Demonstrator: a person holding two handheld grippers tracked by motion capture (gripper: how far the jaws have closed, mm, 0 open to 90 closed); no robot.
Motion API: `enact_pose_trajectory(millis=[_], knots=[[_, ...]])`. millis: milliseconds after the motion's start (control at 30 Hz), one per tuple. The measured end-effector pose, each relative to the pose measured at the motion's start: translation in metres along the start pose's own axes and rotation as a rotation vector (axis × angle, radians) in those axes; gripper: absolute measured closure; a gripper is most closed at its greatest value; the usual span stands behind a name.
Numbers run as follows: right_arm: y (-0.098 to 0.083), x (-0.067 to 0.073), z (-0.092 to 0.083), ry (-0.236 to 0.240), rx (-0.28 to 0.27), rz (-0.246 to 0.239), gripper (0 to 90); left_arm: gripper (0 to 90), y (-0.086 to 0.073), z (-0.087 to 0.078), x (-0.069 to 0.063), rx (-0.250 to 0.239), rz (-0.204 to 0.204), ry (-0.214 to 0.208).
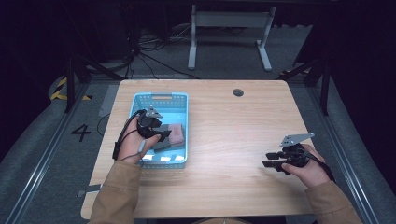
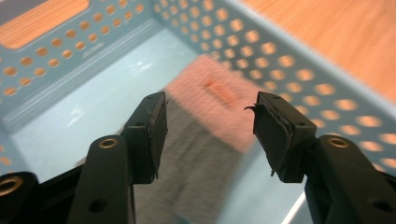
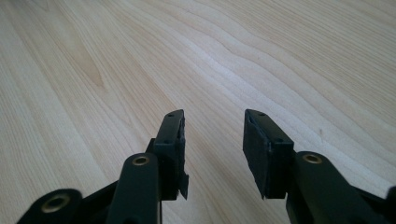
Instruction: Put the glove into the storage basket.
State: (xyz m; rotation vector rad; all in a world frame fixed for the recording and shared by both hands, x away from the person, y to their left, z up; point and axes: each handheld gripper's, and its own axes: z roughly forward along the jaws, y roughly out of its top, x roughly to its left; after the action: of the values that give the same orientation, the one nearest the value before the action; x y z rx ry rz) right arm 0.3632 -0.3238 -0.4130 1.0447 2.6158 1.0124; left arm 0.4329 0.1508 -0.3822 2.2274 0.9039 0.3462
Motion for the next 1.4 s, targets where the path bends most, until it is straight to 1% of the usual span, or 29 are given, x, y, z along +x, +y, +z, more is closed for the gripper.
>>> enact_pose_trajectory(millis=[33,67,100,133,167,233,333,367,400,433,467,567,600,633,667,700,733,800,900,967,1000,1067,1133,1167,1233,1267,1333,1367,1400], knots=[[0.001,0.000,0.001,0.002,0.002,0.003,59.9,45.3,0.000,-0.002,-0.004,-0.011,0.003,-0.004],[0.002,-0.001,0.001,0.003,0.000,-0.001,59.8,44.9,0.002,-0.006,-0.009,-0.014,0.013,-0.020],[0.002,-0.001,0.001,0.003,0.000,-0.001,59.8,44.8,0.002,-0.006,-0.009,-0.014,0.013,-0.020],[0.006,-0.002,0.003,0.008,-0.001,-0.008,59.7,44.8,0.002,-0.009,-0.014,-0.020,0.026,-0.025],[0.007,-0.002,0.004,0.011,-0.001,-0.006,59.6,44.7,0.004,-0.015,-0.022,-0.028,0.038,-0.044],[0.009,-0.002,0.006,0.017,0.001,-0.005,59.6,44.5,0.004,-0.020,-0.030,-0.037,0.039,-0.062],[0.013,-0.002,0.010,0.023,0.007,-0.016,59.5,43.9,0.004,-0.025,-0.041,-0.028,0.054,-0.087],[0.014,-0.002,0.011,0.024,0.008,-0.020,59.4,43.4,0.004,-0.026,-0.045,-0.022,0.063,-0.087],[0.015,-0.002,0.012,0.027,0.009,-0.022,59.4,43.2,0.004,-0.026,-0.045,-0.022,0.063,-0.087],[0.016,-0.002,0.012,0.029,0.008,-0.026,59.3,42.9,0.003,-0.028,-0.053,-0.009,0.078,-0.087],[0.017,-0.002,0.012,0.030,0.008,-0.026,59.4,42.8,0.003,-0.028,-0.055,-0.006,0.083,-0.091],[0.017,-0.002,0.012,0.029,0.010,-0.028,59.3,42.4,0.004,-0.029,-0.067,-0.004,0.107,-0.124],[0.017,-0.002,0.012,0.031,0.010,-0.027,59.3,42.2,0.004,-0.029,-0.073,0.000,0.118,-0.138],[0.018,-0.002,0.012,0.032,0.007,-0.022,59.2,42.1,0.004,-0.028,-0.077,0.000,0.125,-0.140],[0.018,-0.002,0.012,0.032,0.007,-0.022,59.2,42.0,0.004,-0.028,-0.077,0.000,0.125,-0.140],[0.018,-0.002,0.012,0.034,0.003,-0.027,59.3,41.9,0.004,-0.026,-0.088,0.030,0.150,-0.137],[0.019,-0.002,0.012,0.036,0.002,-0.026,59.3,41.8,0.004,-0.025,-0.092,0.036,0.161,-0.141],[0.018,-0.003,0.013,0.033,0.010,-0.029,59.2,41.6,0.003,-0.021,-0.104,0.039,0.185,-0.173],[0.018,-0.002,0.014,0.036,0.014,-0.029,59.2,40.7,0.002,-0.016,-0.114,0.042,0.194,-0.217],[0.018,-0.002,0.014,0.037,0.015,-0.030,59.1,40.5,0.001,-0.009,-0.121,0.052,0.217,-0.252],[0.018,-0.002,0.014,0.037,0.015,-0.029,59.1,39.9,0.000,-0.006,-0.123,0.057,0.223,-0.261],[0.017,-0.002,0.014,0.037,0.017,-0.028,59.0,38.1,-0.001,0.003,-0.128,0.071,0.254,-0.274],[0.017,-0.002,0.014,0.037,0.016,-0.029,58.6,36.6,-0.002,0.006,-0.130,0.080,0.262,-0.281],[0.016,-0.002,0.014,0.036,0.018,-0.028,58.3,36.1,-0.004,0.013,-0.133,0.097,0.277,-0.293],[0.016,-0.002,0.014,0.036,0.017,-0.028,58.3,35.6,-0.005,0.017,-0.135,0.101,0.277,-0.299],[0.015,-0.002,0.013,0.034,0.018,-0.027,58.3,35.5,-0.006,0.020,-0.138,0.107,0.282,-0.315],[0.015,-0.002,0.013,0.033,0.018,-0.025,58.2,35.3,-0.008,0.025,-0.141,0.100,0.287,-0.336],[0.014,-0.003,0.013,0.034,0.018,-0.024,58.2,35.2,-0.010,0.026,-0.142,0.097,0.288,-0.340],[0.014,-0.003,0.014,0.034,0.020,-0.020,58.2,35.1,-0.012,0.030,-0.143,0.087,0.302,-0.339]])
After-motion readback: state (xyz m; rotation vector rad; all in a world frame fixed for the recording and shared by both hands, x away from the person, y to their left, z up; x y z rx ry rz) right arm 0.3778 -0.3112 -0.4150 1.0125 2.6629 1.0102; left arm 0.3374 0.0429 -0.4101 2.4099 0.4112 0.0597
